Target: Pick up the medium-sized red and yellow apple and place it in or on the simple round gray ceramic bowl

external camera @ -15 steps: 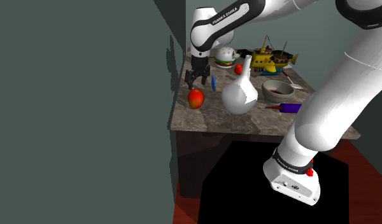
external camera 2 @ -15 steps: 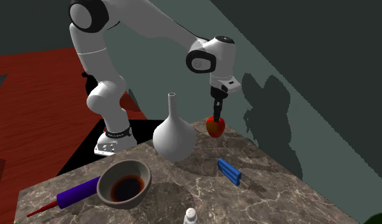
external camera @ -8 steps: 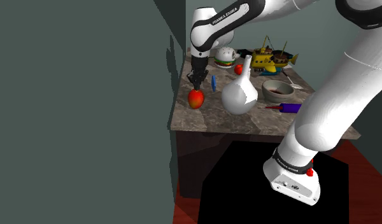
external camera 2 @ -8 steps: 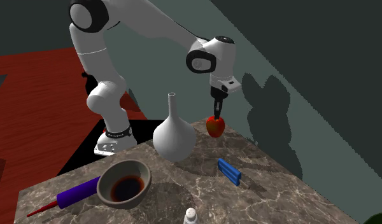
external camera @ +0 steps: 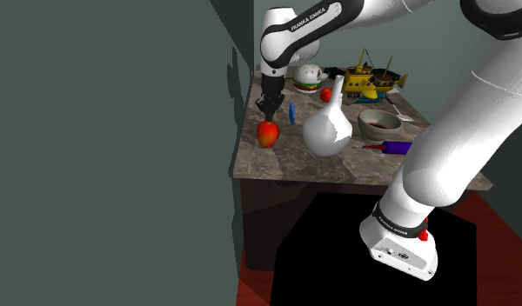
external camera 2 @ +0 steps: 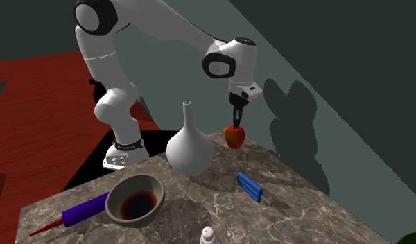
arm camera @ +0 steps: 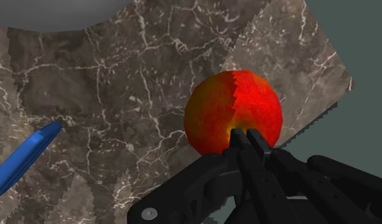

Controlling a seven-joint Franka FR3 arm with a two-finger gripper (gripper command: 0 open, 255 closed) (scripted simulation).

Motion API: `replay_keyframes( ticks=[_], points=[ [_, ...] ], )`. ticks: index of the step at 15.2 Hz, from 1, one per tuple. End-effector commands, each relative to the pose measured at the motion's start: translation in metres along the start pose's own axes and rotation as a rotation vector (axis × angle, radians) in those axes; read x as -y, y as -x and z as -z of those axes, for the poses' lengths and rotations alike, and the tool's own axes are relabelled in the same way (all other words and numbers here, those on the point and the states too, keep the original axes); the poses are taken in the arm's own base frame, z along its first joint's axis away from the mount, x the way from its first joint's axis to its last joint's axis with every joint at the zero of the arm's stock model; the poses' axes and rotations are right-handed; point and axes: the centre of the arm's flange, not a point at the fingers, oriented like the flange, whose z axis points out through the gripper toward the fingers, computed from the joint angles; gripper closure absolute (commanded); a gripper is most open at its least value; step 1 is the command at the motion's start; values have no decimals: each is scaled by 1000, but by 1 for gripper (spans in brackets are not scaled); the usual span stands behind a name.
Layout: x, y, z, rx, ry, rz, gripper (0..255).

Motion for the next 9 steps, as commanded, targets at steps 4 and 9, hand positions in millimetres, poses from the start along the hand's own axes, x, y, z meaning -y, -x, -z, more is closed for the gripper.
replay_keyframes(
  ticks=[4, 9],
  points=[
    [2, 0, 25, 0, 0, 0, 255],
    [4, 0, 52, 0, 0, 0, 255]
  ],
)
